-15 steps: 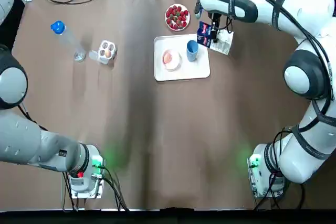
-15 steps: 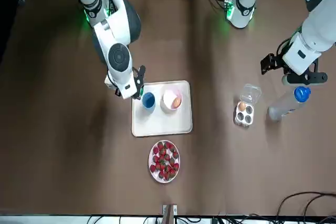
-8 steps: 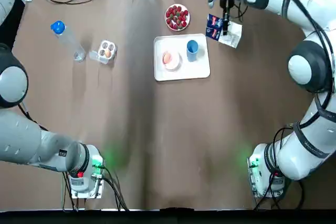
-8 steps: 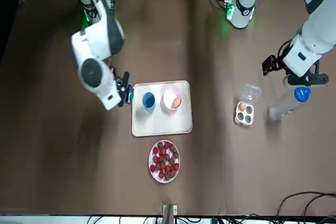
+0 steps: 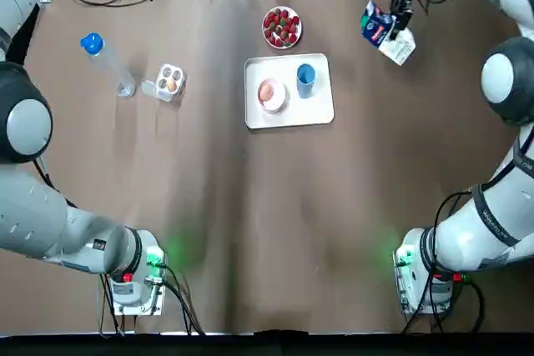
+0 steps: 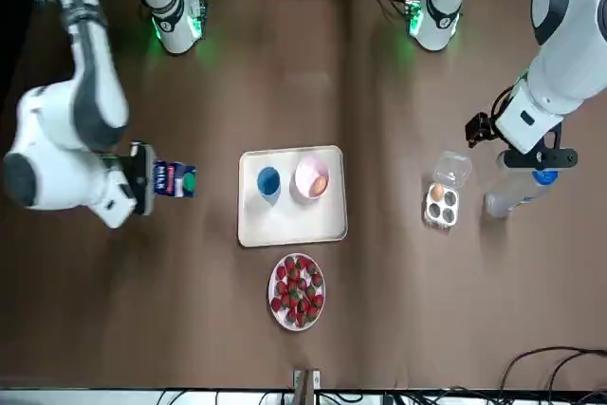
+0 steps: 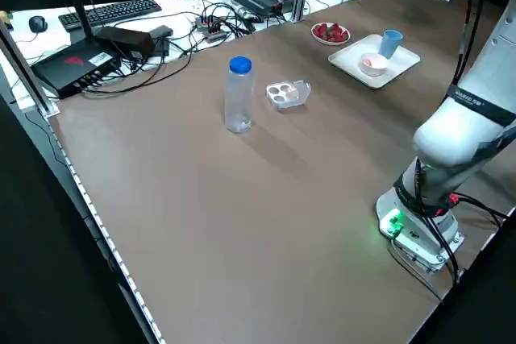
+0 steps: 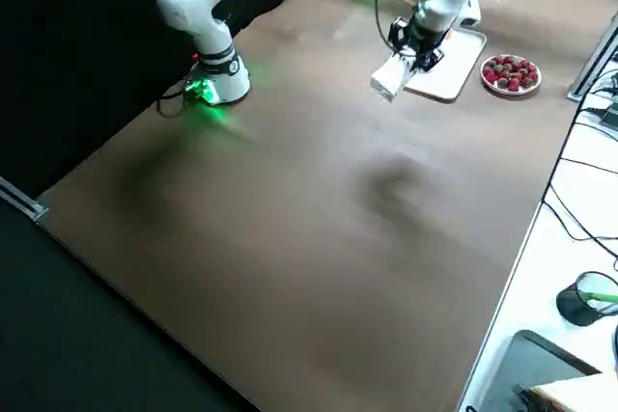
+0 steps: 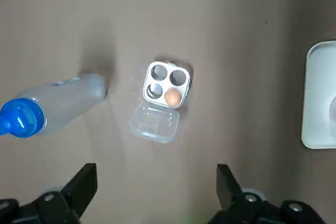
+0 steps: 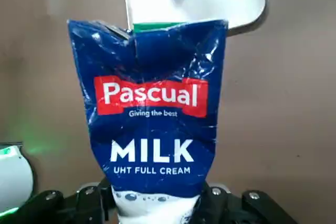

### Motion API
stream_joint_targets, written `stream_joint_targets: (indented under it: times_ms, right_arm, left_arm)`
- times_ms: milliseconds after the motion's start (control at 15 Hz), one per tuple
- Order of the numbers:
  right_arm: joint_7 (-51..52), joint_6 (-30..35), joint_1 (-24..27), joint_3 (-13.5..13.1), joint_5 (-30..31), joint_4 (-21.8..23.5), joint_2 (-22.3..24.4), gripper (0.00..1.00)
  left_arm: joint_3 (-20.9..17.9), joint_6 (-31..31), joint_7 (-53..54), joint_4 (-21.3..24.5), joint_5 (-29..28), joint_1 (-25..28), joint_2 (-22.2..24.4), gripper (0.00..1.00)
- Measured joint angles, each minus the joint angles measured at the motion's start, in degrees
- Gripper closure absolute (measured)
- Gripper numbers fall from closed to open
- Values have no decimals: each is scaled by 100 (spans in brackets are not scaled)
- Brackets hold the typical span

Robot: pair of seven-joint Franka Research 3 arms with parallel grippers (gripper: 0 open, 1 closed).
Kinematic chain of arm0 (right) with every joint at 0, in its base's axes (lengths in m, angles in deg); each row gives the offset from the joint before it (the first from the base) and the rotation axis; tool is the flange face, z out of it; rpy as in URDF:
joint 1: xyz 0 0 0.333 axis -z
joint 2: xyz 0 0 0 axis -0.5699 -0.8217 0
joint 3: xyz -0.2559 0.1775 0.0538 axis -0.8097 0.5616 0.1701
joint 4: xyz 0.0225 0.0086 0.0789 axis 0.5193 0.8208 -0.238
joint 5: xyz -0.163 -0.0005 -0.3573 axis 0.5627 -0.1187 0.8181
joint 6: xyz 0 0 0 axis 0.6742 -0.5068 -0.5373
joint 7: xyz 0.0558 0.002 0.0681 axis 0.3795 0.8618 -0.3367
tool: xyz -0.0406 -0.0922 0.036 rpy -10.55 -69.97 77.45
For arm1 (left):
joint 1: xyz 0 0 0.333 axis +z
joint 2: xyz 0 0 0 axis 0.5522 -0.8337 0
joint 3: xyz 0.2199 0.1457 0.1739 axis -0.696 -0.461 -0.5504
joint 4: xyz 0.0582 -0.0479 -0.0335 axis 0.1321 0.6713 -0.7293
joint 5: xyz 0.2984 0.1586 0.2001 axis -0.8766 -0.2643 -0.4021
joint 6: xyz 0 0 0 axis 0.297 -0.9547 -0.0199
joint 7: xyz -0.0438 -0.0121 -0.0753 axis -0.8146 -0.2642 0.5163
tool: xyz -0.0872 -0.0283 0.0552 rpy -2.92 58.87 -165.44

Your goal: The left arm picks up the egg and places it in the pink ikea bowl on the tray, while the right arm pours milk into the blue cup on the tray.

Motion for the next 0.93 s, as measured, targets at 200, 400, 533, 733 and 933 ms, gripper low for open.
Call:
stream_joint_targets:
  times_ms: [200,400,533,733,933]
  right_arm:
    - [1524,45,982,-6,-1015,10,-16,46]
    - [2398,77,1551,-6,-1858,50,-183,45]
    - [2817,122,1818,-3,-2295,65,-431,45]
    - [3372,327,2129,1,-2768,85,-911,45]
    - [3780,446,2401,2,-3230,84,-1317,46]
  left_arm:
    - [43,-2,34,-95,133,3,-10,0]
    - [232,-7,63,-110,155,2,-9,0]
    - [287,-7,63,-112,163,3,-8,0]
    - [285,-2,69,-127,166,12,-8,0]
    - [285,13,70,-179,166,25,10,0]
